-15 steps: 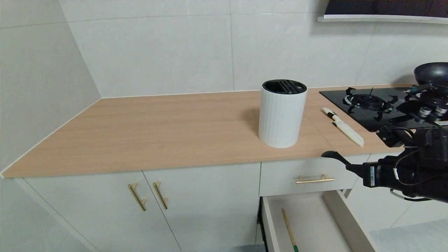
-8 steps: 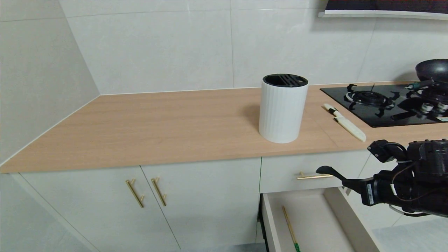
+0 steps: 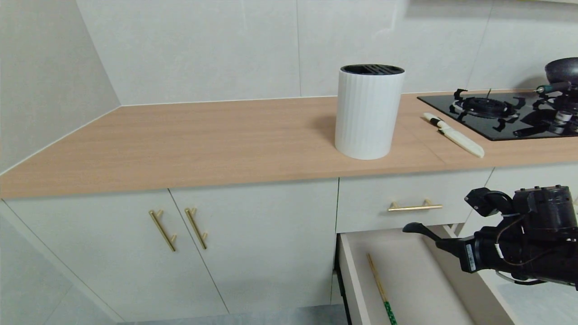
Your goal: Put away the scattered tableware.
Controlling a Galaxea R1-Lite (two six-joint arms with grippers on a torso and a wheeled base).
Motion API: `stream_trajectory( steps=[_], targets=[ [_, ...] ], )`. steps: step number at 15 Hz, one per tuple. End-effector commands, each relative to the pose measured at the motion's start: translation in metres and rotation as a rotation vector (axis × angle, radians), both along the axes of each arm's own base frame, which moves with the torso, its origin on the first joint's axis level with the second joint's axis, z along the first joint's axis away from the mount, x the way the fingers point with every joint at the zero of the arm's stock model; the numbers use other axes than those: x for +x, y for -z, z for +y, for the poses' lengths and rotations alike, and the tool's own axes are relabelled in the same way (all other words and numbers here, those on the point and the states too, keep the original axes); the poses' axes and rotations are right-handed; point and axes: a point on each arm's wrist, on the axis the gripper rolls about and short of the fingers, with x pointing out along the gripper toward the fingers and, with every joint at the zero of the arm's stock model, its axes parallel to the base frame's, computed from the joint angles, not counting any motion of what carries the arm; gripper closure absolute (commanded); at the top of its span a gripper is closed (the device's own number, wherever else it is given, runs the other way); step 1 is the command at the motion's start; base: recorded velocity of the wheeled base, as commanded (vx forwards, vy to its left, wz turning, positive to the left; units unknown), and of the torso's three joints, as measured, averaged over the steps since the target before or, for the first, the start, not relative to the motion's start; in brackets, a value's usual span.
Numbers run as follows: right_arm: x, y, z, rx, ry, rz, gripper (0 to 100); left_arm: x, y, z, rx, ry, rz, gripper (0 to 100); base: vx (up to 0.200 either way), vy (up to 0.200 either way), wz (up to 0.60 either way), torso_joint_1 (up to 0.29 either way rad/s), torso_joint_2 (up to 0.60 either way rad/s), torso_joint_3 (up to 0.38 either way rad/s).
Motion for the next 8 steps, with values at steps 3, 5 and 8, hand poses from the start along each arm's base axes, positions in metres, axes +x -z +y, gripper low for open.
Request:
stream_trajectory(
  steps=[3, 5, 8],
  targets=[
    [0.002, 0.0049, 0.0007, -0.004, -0.001, 0.019, 100, 0.0, 0.0, 0.0, -0.001, -0.001, 0.0, 0, 0.0, 0.0, 0.0, -0.168, 0.48, 0.299],
    [0.003, 0.0072, 0.0008, -0.007, 0.0, 0.027, 100, 0.0, 0.0, 0.0, -0.001, -0.001, 0.0, 0, 0.0, 0.0, 0.0, -0.156, 0.48, 0.303],
    [0.0039, 0.0095, 0.001, -0.008, 0.0, 0.036, 100, 0.0, 0.0, 0.0, -0.001, -0.001, 0.0, 0, 0.0, 0.0, 0.0, -0.144, 0.46, 0.321]
  ],
)
